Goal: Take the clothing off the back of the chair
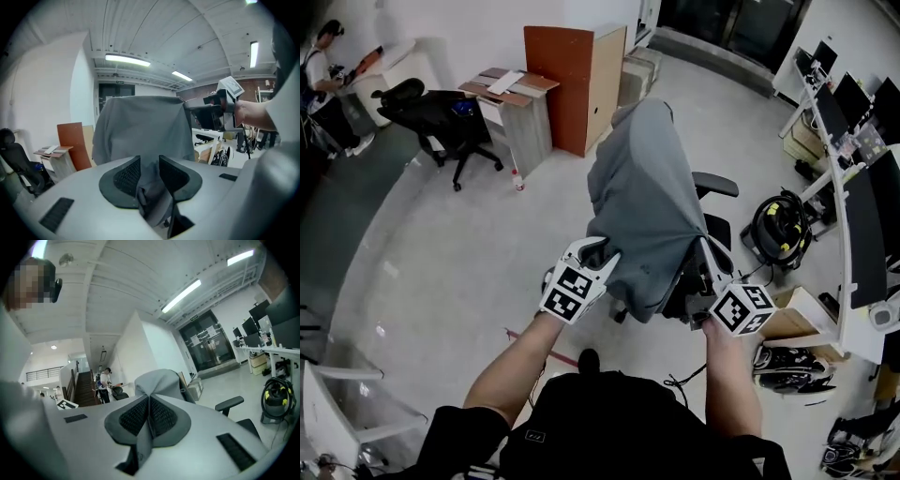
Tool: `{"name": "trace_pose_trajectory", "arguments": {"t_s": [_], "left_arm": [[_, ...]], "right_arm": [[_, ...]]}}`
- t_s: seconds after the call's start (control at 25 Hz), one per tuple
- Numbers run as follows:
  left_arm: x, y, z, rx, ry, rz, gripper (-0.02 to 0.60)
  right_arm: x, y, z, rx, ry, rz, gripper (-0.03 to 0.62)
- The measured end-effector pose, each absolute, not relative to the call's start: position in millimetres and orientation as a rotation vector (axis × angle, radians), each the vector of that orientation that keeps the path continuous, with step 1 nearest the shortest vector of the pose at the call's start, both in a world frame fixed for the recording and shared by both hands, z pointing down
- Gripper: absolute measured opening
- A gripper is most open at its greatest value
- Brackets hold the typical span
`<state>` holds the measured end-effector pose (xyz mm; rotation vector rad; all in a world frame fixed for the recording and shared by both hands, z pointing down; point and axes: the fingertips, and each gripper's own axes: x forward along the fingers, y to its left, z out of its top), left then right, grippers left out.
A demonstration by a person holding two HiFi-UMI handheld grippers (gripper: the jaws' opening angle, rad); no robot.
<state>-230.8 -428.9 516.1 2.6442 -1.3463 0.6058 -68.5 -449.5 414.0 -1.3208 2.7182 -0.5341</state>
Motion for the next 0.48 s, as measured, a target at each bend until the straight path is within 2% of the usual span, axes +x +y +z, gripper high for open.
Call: {"name": "trace_pose_trajectory", "arguments": {"t_s": [0.2, 0.48], "left_arm": [[-224.4, -429.1, 503.7, 2.610, -1.443, 0.620, 0.143], [-181.6, -419.0, 480.2, 2.653, -1.526, 0.642, 0.168]], "right_arm": [[-27.0, -436.0, 391.4, -1.326, 2.647, -0.496, 0.022], [42.1, -403.8, 394.3, -1.408, 2.593, -0.483, 0.023]]}}
